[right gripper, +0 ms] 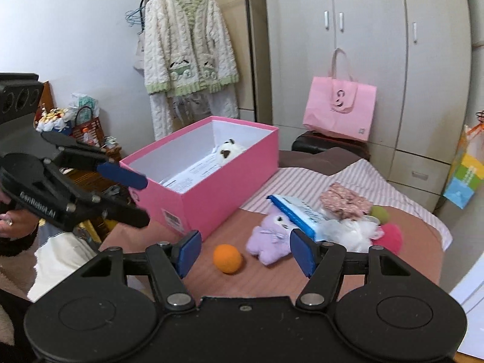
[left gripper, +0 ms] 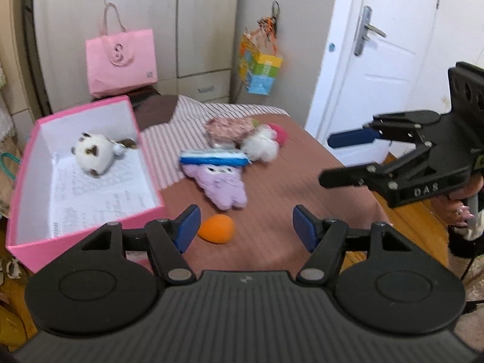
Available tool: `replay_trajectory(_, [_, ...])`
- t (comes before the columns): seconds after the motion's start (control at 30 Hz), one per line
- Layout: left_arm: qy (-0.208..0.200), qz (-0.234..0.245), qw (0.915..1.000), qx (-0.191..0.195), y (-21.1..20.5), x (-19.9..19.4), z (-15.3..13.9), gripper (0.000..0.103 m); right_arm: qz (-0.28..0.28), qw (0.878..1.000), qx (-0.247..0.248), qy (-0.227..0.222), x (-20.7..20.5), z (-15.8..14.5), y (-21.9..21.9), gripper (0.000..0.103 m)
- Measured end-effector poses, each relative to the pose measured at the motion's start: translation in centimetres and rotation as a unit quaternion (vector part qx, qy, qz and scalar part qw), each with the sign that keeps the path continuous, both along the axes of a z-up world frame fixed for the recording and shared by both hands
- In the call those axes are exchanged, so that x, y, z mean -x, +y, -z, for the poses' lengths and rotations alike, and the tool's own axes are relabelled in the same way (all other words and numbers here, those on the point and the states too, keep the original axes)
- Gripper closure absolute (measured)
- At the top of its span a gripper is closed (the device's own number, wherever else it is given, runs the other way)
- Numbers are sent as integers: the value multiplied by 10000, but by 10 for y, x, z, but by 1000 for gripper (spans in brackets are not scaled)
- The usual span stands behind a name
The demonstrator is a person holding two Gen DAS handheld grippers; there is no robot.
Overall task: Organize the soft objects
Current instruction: 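Move the left gripper to the orange sponge while the right gripper approaches the pink pom-pom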
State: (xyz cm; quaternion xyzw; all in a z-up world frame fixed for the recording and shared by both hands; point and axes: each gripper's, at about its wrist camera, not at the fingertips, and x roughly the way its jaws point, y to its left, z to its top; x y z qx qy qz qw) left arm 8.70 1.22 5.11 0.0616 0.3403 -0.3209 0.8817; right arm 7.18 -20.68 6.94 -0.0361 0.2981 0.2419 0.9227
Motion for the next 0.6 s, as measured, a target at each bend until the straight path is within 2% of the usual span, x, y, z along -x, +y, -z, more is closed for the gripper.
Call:
replay_trajectory(0.2, [258, 50, 9997, -23, -17, -8, 25, 36, 166, 9999, -23, 6, -4, 19, -11, 33])
replay_trajectory(0.6, [285, -304, 9984, -390, -40, -30, 73, 36, 444, 9988, 137, -136, -30, 56, -33, 33])
